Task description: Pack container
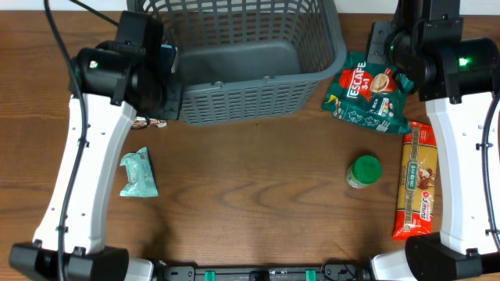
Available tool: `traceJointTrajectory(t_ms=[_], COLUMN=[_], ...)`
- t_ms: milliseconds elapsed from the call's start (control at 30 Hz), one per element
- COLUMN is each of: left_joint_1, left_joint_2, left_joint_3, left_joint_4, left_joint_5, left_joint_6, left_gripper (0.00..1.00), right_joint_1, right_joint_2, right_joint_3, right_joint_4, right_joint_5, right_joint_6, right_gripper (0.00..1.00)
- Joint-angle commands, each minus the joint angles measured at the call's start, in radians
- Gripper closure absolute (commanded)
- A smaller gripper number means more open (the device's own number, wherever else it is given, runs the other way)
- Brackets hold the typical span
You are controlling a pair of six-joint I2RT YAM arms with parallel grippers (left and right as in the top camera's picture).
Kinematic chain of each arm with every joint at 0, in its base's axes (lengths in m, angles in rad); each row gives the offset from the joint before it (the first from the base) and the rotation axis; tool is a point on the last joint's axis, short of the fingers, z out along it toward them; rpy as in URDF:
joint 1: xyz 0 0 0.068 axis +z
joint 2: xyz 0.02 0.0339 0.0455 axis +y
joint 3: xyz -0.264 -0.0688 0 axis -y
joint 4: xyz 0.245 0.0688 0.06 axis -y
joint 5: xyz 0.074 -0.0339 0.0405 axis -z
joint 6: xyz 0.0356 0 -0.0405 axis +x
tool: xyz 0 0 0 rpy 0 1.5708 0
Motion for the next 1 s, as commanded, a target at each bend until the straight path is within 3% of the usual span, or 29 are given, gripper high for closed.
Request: traceJointTrajectory(t_ms=[0,633,667,767,800,833,900,967], left_joint_1=[-0.003,-0.003,-0.004,-0.004,-0.004,-0.004,-0.002,0.005], left_joint_2=[0.04,0.061,0.059,0.039,0.026,0.008,-0.025,-0.064], left_joint_3=[-0.001,0.0,0.0,0.0,0.0,0.0,0.0,0.0], left_joint_4=[0.021,0.047,0.034,0.008,0.008,0.008,0.008,0.008], left_joint_5=[-0.005,-0.057,-0.057,-0.057,-0.057,-0.057,-0.058,-0.059], left_joint_6=[0.003,0.018,0.018,0.022,0.022,0.021,0.02,0.01], left_gripper=[0.95,0.93,0.89,0.64,0.62,0.33,0.03,0.01], right_joint_1=[-0.011,-0.011,-0.011,-0.013,-0.015,-0.022,-0.043,-0.079], right_joint_2=[0.0,0.0,0.0,0.0,0.0,0.0,0.0,0.0], right_joint_3=[0.004,0.004,0.004,0.004,0.004,0.004,0.005,0.006], right_joint_4=[-0.006,-0.011,-0.011,-0.005,-0.001,0.005,0.015,0.031], right_joint_5=[0.007,0.007,0.007,0.007,0.008,0.007,0.007,0.007], right_joint_6=[0.011,0.011,0.011,0.011,0.009,0.008,0.008,0.024], right_gripper=[0.99,0.99,0.95,0.37,0.2,0.06,0.01,0.01])
